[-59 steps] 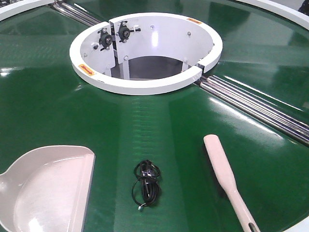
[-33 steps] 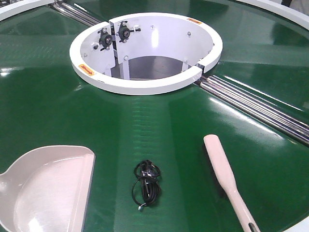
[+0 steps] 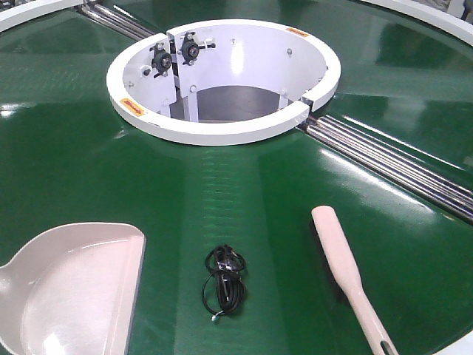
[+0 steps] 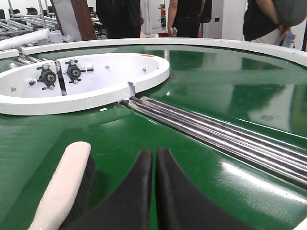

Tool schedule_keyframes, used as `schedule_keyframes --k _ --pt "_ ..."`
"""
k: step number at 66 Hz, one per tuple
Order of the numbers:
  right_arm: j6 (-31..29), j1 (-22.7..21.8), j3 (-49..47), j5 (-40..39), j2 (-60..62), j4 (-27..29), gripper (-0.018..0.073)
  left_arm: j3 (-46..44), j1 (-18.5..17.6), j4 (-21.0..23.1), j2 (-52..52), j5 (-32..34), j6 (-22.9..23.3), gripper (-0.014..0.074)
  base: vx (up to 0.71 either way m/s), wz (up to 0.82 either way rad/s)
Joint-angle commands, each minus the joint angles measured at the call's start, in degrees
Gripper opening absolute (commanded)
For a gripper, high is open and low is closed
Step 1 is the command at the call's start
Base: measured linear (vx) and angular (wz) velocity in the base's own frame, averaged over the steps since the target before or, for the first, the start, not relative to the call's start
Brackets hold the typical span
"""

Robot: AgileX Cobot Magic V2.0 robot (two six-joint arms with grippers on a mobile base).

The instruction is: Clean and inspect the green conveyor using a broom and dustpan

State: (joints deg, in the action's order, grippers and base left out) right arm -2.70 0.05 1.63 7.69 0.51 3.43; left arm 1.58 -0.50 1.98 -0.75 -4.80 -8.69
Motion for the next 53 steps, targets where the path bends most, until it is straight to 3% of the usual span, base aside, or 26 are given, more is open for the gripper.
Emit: schedule_keyframes --k 1,21,33,39,48,53 --pt "-0.4 -0.2 0.7 -4.1 0.3 -0.4 -0.0006 1.3 -0.3 0.5 -0.8 4.0 0.3 -0.0023 0.0 0.0" --pt "-0.4 -0.2 0.7 -4.5 0.3 -0.4 -0.0006 1.2 -0.3 0.6 -0.8 4.8 0.4 -0.0023 0.0 0.0" --pt "-0.4 -0.2 0.7 -5.7 0.3 -0.4 -0.0006 1.2 -0.3 0.6 -0.8 10.8 0.4 -0.0023 0.0 0.0" --pt "-0.3 -0.2 0.7 -8.5 0.3 -0.3 -0.0006 1.2 -0.3 2.2 -0.8 14.0 0.7 -0.0023 0.0 0.0" --pt "0.8 -0.2 0.1 -20.0 0.3 -0.2 -0.0006 0.6 -0.3 7.0 -0.8 21.5 3.6 -0.0023 0.0 0.0" --pt "0.8 -0.2 -2.5 -21.2 0.3 -0.6 -0.0006 -0.6 -0.3 7.6 -0.8 25.0 3.6 -0.0023 0.0 0.0"
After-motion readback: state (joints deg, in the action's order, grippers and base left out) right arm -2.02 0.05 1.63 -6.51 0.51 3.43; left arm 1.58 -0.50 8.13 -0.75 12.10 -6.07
